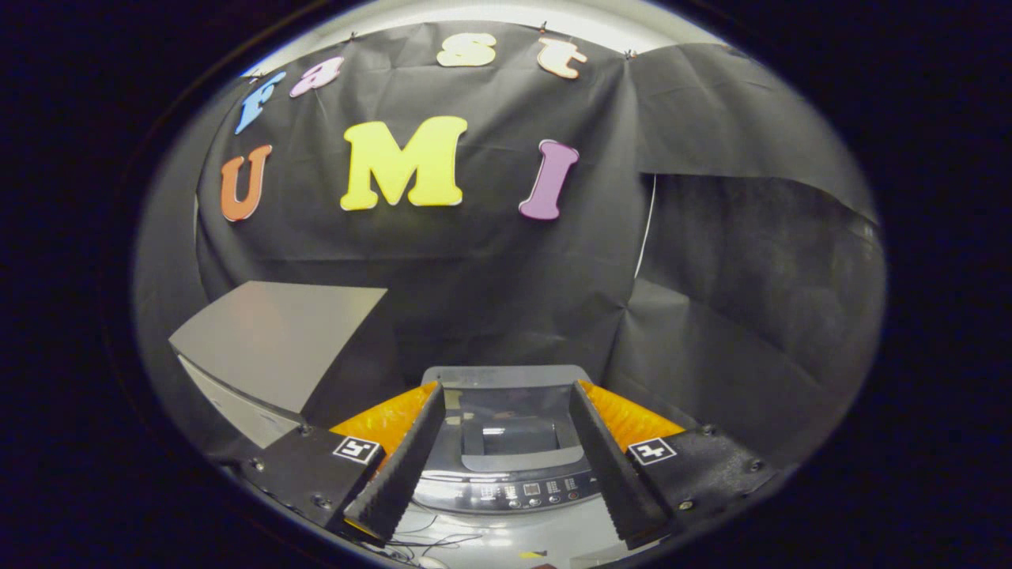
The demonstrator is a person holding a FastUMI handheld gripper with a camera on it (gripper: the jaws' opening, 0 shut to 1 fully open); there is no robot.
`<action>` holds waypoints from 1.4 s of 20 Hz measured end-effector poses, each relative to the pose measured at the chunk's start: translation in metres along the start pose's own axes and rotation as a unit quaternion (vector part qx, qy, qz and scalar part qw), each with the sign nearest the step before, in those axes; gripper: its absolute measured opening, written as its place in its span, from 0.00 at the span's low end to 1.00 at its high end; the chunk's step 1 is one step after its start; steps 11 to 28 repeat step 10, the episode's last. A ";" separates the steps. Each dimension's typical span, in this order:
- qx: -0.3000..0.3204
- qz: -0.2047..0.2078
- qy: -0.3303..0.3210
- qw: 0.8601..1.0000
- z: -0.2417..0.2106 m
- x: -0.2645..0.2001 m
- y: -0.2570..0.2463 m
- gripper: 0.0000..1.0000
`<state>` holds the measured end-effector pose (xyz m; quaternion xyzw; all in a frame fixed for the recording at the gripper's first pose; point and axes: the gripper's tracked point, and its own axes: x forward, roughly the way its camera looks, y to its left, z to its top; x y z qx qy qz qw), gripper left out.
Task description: Put the clothes into the washing machine and then close the washing machine lid.
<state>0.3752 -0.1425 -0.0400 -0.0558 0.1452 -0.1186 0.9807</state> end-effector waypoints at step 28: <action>-0.009 0.071 -0.070 0.995 0.008 -0.102 -0.052 0.99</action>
